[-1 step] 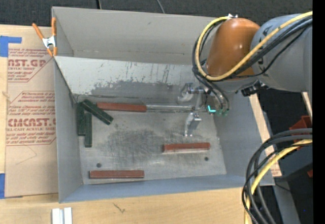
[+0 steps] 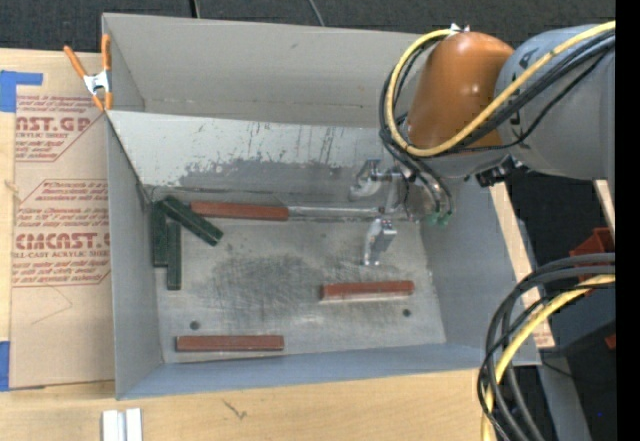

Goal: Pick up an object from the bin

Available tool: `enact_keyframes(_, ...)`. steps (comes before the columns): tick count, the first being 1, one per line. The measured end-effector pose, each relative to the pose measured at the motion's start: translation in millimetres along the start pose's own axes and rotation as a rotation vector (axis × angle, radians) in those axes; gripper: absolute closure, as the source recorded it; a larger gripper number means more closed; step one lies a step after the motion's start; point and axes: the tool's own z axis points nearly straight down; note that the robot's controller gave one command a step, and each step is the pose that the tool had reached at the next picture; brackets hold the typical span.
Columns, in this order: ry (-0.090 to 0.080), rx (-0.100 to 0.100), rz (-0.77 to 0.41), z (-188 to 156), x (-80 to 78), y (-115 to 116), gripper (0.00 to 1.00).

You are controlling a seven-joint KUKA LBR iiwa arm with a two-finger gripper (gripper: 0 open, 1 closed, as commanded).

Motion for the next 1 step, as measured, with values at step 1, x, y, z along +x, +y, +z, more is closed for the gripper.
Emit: enact_keyframes(1,-0.012,0.000,-0.151,70.9,61.1,7.6,1.00)
